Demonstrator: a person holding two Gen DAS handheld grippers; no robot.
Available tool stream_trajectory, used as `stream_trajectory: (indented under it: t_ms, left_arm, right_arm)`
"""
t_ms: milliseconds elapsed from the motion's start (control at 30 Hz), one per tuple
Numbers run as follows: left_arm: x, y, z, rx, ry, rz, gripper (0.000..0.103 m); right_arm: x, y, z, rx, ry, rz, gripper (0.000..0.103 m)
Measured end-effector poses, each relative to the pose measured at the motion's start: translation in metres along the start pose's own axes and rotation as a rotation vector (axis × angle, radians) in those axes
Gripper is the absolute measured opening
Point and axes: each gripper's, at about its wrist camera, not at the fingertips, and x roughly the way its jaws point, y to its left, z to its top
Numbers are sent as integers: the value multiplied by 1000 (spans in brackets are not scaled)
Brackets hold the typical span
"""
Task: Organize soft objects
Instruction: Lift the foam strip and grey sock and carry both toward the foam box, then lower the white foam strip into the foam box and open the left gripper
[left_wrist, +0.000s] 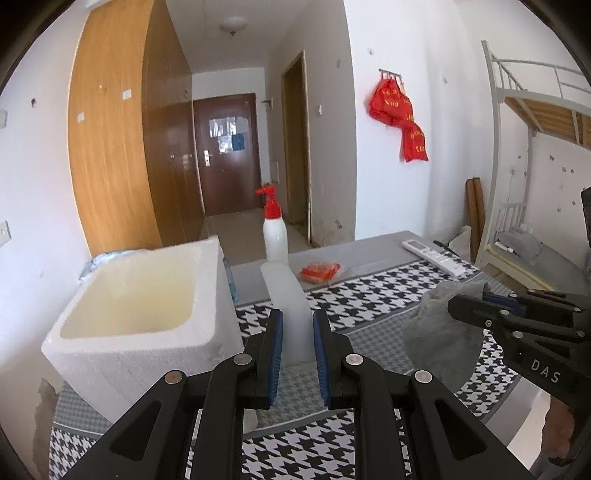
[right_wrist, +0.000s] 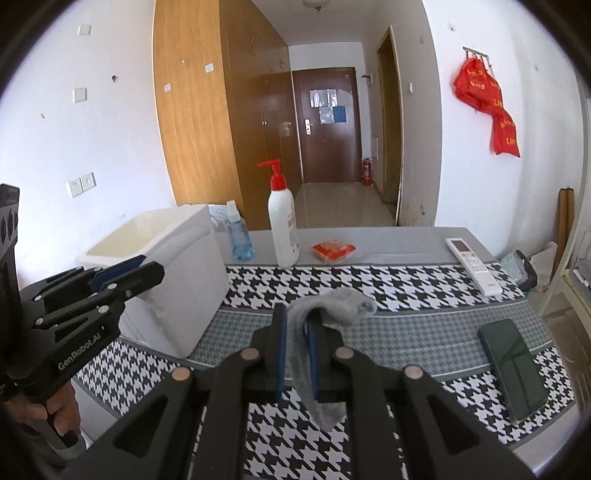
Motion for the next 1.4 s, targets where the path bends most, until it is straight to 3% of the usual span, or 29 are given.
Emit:
stream_trajectory:
  t_ms: [767,1400]
  left_arm:
    - [-19,21,20,-13,-96,69,18]
    - [-28,66,26,-70,-104,205,18]
  right_arm:
    - [-11,25,27,-48,-100,64,14]
    - [2,68,42,-110,-104,173,14]
